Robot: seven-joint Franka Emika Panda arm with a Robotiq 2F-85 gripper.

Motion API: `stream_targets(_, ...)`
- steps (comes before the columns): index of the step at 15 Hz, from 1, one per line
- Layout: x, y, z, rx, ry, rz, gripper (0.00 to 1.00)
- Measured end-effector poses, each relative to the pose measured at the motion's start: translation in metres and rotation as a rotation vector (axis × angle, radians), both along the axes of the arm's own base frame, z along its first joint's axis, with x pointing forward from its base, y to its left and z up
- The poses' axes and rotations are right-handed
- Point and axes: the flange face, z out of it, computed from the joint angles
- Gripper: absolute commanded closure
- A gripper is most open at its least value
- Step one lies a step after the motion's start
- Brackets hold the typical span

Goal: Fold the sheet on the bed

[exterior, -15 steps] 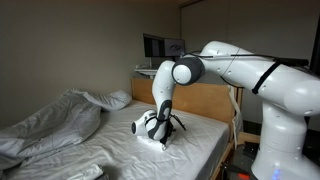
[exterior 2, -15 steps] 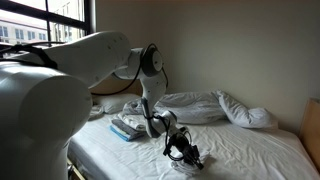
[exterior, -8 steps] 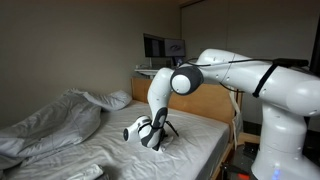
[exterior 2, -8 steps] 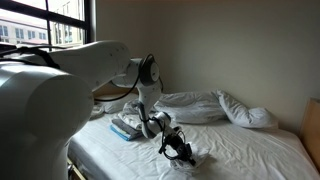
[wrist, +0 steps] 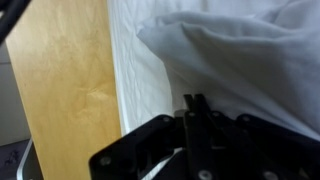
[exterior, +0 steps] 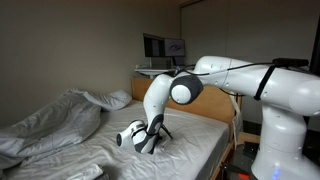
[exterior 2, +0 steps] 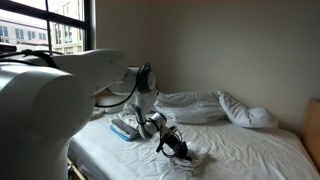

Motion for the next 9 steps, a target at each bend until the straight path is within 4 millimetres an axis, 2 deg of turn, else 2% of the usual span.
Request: stream_targets(9, -0.0004, -0.0045, 0.0045, -0.013, 0.008, -0.006, 0.93)
